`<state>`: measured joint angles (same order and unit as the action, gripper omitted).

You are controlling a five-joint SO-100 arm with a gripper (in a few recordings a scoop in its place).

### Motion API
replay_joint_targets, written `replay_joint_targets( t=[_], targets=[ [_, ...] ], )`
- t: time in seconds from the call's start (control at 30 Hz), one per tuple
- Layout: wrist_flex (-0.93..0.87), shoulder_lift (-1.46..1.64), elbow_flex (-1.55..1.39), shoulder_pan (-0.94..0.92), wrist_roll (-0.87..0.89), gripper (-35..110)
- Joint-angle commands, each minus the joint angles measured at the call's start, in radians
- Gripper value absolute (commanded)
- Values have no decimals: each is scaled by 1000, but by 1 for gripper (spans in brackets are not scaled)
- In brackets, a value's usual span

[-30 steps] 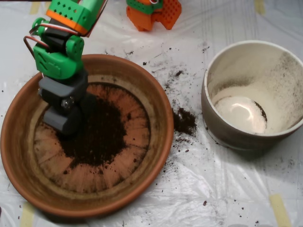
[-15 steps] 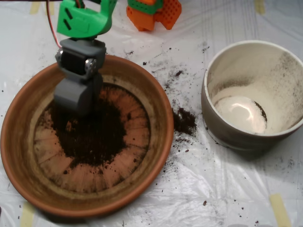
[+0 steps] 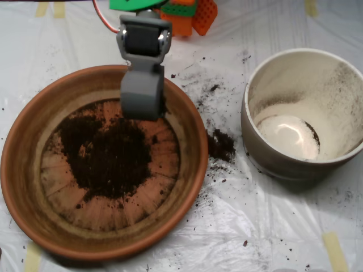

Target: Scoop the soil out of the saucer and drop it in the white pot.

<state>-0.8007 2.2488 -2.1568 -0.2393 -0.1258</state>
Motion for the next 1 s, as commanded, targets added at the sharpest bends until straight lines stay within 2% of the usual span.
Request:
replay_joint_targets(
  t=[0.0, 0.4, 0.7, 0.97],
  targets=[
    [-52, 58, 183, 69, -3, -1],
    [-238, -184, 581, 354, 17, -1],
    [-370, -304, 775, 600, -43, -1],
    [-591, -488, 1015, 644, -60, 0]
  ],
)
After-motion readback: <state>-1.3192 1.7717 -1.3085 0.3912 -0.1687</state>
